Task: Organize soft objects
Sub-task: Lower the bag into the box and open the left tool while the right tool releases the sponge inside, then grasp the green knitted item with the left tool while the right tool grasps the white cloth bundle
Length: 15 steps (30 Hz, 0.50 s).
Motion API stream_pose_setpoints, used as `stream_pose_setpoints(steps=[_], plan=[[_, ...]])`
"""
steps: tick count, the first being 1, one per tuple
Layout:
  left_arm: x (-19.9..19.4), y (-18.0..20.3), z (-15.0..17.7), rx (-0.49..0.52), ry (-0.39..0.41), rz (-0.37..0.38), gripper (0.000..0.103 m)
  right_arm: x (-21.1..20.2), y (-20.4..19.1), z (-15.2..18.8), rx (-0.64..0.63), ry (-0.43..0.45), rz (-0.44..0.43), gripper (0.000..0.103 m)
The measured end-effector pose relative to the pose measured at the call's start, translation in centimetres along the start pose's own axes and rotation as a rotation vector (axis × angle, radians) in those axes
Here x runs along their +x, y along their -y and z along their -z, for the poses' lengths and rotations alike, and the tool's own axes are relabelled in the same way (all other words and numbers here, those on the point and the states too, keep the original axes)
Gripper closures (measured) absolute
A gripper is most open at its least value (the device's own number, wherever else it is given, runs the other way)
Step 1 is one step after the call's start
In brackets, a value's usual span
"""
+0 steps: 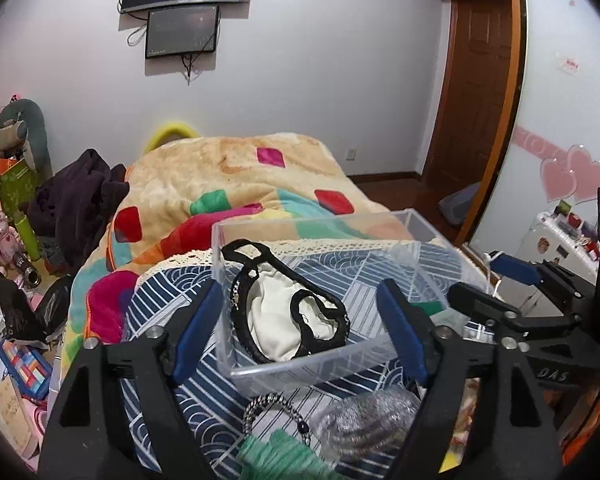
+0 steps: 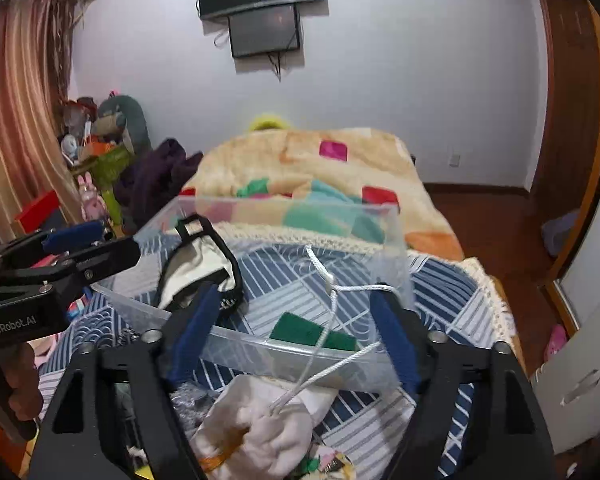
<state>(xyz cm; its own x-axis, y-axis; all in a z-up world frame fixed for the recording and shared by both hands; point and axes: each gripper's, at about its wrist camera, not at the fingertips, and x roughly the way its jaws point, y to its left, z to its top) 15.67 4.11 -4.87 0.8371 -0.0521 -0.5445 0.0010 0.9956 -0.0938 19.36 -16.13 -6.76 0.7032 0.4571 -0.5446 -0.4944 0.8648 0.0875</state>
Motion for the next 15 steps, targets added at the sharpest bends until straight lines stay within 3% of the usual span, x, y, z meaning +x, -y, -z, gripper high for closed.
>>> stream_pose_setpoints(steps=[2,4,7,15], plan=[[-1.1,-0.3,0.1,-0.006,0.015,0.001,0.007,-1.0,-0.1,-0.1,-0.002,0.024,-0.003,0.018],[-2.3,-0.7,0.5,-0.013,0.028,0.001,0.005,-2.2,-0.1,0.0,-0.004,0.038,-0.004,0.014],[-3.3,-1.1,1.5,-0.006,0.014,-0.002,0.004,-3.0,-0.2,0.8,-0.005,0.047,-0.005,0.004],[-3.1,-1.6,6.8,0.012,-0.109,-0.016,0.004,-1.6,-0.1,4.0,0.006,-0.048,-0.011,0.003]])
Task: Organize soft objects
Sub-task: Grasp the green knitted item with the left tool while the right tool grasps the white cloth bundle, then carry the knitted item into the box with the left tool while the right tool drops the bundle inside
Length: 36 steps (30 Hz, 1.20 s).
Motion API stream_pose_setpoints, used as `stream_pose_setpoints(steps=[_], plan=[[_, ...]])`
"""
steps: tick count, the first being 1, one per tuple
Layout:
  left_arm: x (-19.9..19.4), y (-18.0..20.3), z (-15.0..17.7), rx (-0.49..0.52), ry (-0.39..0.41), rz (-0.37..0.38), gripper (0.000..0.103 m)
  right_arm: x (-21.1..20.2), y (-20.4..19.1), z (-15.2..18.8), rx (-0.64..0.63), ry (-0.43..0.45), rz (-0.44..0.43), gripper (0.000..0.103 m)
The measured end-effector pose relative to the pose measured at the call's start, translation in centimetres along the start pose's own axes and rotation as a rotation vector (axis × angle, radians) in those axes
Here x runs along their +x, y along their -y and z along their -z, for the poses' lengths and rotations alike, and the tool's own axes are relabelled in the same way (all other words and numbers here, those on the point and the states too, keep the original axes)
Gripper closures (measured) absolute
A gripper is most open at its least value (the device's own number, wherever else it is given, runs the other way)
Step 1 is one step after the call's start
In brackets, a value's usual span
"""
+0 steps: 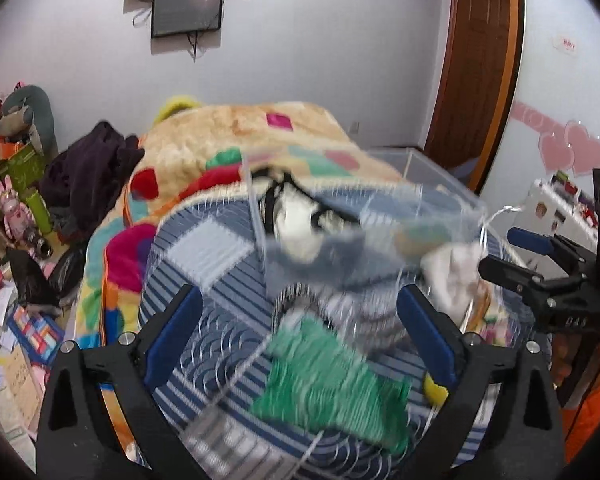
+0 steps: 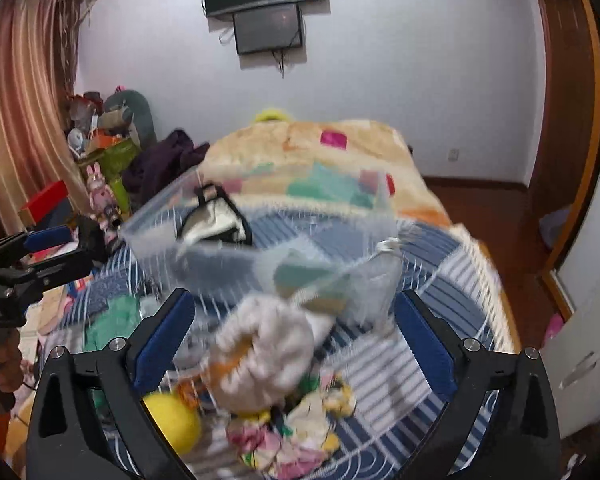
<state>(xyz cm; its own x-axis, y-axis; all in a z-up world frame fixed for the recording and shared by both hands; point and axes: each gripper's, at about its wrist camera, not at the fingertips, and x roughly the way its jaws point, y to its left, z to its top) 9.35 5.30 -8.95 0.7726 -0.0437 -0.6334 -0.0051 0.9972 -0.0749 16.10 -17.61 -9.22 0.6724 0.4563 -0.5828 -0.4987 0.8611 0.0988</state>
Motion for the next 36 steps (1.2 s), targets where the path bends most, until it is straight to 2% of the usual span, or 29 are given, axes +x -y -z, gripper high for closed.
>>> stream_pose_setpoints(steps=[4,7,9,10,11,12,15,19,21,22,25,36], plan=[[0.9,-0.1,2.5,-0.022,-0.059,0.017,0.004,1.5,0.1,1.8,0.040,-0.077,-0.043,0.003],[1.4,0.1,3.9,-0.026,-0.080,0.008,0.004,2.3,-0.3,2.2,0.039,-0.101,-0.056,0.004],[1.5,0.3,4.8,-0.031,-0.080,0.012,0.010,2.5,-0.6,2.5,0.036,-0.110,-0.063,0.007],[1.5,0.4,5.0,-0.034,-0.083,0.023,0.019,2.7,-0.7,2.5,0.034,-0.114,-0.070,0.010],[1.6,0.5,5.2,-0.036,-0.089,0.038,0.027,2.8,-0.8,2.6,0.033,-0.121,-0.078,0.019],[1.7,0.6,5.5,-0.037,-0.095,0.050,0.031,3.0,-0.9,2.7,0.035,-0.131,-0.094,0.031],[1.7,1.0,5.9,-0.025,-0.082,0.025,0.045,3.5,-1.4,3.1,0.027,-0.152,-0.119,0.053],[0.9,1.2,5.9,-0.016,-0.066,0.022,0.069,2.9,-2.1,3.3,-0.008,-0.127,-0.094,0.069],[0.5,1.3,5.9,-0.011,-0.057,0.022,0.080,2.6,-2.1,3.3,-0.006,-0.112,-0.092,0.072],[0.3,1.3,5.9,-0.014,-0.052,0.025,0.089,2.2,-2.1,3.2,-0.006,-0.100,-0.088,0.073],[-0.5,1.4,5.6,-0.015,-0.033,0.016,0.096,1.6,-2.0,2.9,-0.001,-0.070,-0.082,0.073],[-4.6,1.5,2.9,-0.003,0.100,0.026,0.098,-1.8,-1.6,1.2,0.016,0.059,-0.070,0.074]])
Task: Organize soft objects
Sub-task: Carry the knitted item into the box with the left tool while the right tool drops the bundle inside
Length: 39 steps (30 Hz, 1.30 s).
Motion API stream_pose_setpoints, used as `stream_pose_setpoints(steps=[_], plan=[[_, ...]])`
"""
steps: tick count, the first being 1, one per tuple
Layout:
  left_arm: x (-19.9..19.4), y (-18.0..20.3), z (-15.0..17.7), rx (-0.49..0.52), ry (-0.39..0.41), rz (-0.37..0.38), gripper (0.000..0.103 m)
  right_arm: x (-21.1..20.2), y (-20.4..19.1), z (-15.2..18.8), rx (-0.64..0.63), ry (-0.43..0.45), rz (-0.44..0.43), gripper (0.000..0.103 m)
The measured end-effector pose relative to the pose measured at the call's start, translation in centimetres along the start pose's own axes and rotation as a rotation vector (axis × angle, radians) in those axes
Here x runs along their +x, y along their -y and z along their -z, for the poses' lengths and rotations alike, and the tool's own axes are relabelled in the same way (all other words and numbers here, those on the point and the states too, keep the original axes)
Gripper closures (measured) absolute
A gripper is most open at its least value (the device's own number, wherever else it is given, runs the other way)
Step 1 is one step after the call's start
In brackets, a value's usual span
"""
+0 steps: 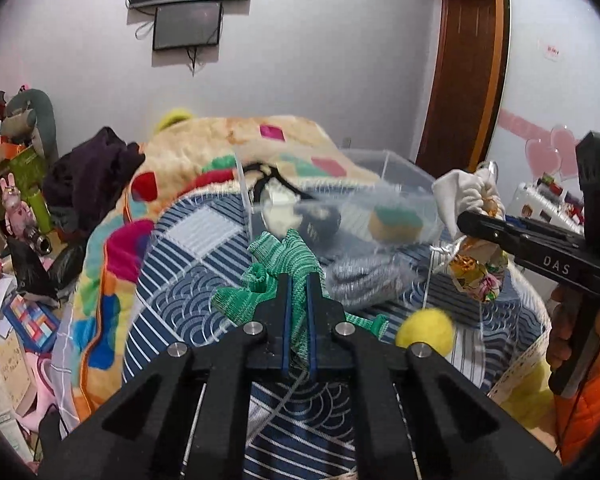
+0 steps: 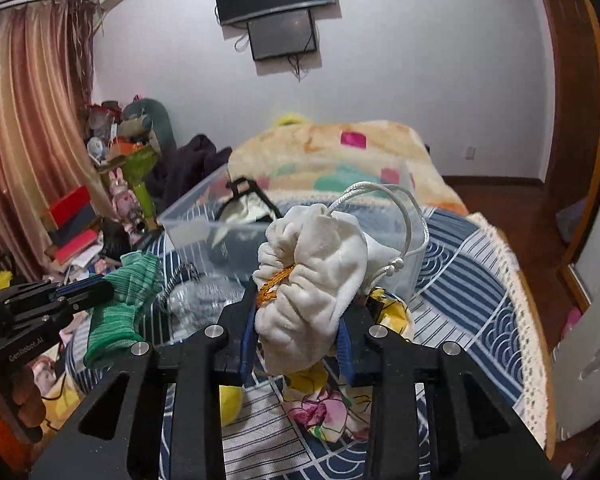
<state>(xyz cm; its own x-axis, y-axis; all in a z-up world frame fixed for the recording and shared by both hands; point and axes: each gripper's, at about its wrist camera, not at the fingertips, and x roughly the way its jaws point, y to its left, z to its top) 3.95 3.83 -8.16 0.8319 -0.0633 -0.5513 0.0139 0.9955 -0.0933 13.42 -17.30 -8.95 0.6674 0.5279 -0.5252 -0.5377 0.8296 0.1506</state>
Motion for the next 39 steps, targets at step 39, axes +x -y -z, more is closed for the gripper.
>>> stream_pose_setpoints(steps=[39], plan=[[14.1,1.5,-10.3,0.041,-0.032,-0.054,0.098,7.0,0.0,-7.2,-0.063,-0.014,0.034,0.073]])
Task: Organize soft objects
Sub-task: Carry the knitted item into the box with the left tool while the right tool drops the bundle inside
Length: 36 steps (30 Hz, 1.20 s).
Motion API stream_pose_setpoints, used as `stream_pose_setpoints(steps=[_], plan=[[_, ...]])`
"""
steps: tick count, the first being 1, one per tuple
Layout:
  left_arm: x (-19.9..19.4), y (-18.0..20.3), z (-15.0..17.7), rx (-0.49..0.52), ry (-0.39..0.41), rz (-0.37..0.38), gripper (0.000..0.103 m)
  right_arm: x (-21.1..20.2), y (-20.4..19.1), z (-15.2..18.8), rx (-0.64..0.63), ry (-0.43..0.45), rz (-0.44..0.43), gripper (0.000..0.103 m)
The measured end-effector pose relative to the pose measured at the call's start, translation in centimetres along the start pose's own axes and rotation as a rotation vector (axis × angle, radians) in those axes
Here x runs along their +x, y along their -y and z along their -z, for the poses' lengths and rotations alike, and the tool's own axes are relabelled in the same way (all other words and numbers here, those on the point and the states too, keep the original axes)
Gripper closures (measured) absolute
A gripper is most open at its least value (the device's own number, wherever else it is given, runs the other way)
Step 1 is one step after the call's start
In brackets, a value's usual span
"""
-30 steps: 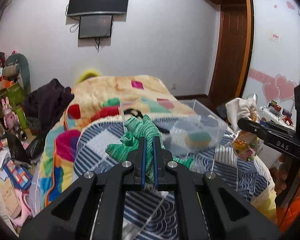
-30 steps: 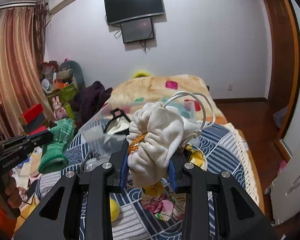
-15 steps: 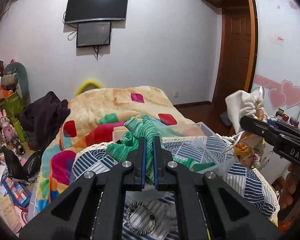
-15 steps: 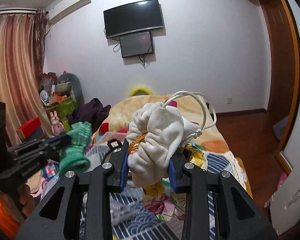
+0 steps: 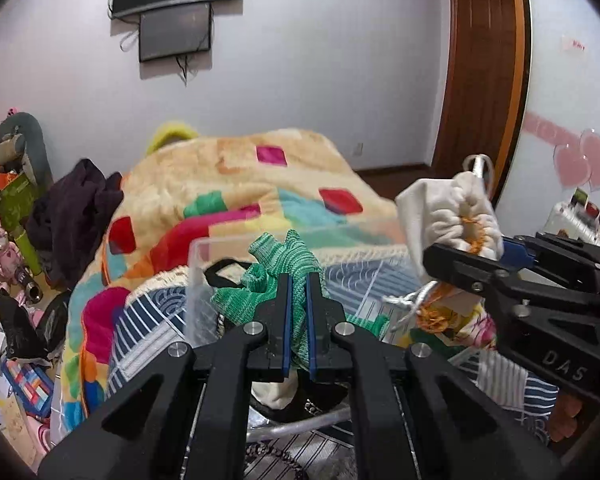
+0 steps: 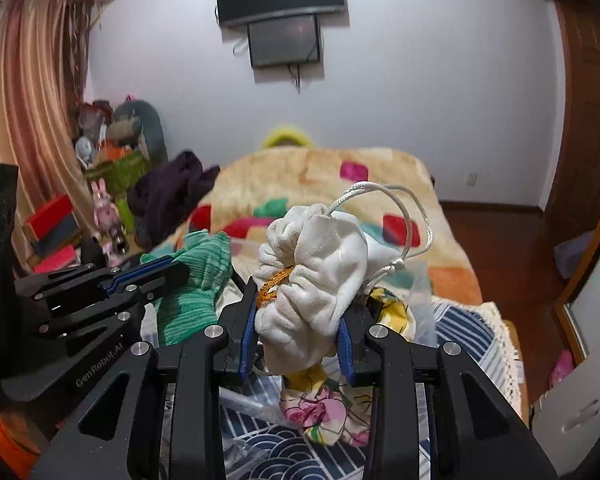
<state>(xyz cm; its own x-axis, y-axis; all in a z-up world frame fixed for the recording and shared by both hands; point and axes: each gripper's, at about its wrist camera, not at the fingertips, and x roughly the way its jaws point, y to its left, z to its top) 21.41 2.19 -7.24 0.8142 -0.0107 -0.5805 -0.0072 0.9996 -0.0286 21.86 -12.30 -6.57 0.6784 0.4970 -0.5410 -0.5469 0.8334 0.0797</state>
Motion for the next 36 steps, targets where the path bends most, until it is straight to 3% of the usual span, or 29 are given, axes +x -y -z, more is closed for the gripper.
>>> stream_pose_setpoints(steps=[10,15,16,21,23,28,32,36], plan=[[3.6,0.1,1.2,0.002,-0.122,0.044,0.098,4.4,0.6,1.0,-0.027,-0.179,0.000,0.072],[3.5,0.2,1.5,0.025,-0.136,0.040,0.096,4.5,0.5,1.4,-0.037,-0.219,-0.011,0.067],[3.4,0.2,1.5,0.027,-0.138,0.039,0.093,4.5,0.5,1.3,-0.039,-0.223,-0.015,0.065],[1.9,-0.4,1.7,0.012,-0.134,0.060,0.081,2.9,0.6,1.4,-0.054,-0.201,0.002,0.035],[1.0,-0.6,1.8,0.008,-0.123,0.066,0.071,1.9,0.6,1.3,-0.059,-0.182,0.000,0.029],[-2.2,-0.8,1.9,0.013,-0.073,0.058,0.055,-0.5,0.6,1.1,-0.085,-0.130,0.028,0.022],[-5.1,-1.4,2.4,-0.005,-0.023,0.056,0.031,-2.7,0.3,0.9,-0.093,-0.069,0.045,0.018],[-7.1,-1.8,4.2,-0.007,-0.016,0.046,0.026,-4.5,-0.3,1.3,-0.087,-0.006,0.049,0.008]])
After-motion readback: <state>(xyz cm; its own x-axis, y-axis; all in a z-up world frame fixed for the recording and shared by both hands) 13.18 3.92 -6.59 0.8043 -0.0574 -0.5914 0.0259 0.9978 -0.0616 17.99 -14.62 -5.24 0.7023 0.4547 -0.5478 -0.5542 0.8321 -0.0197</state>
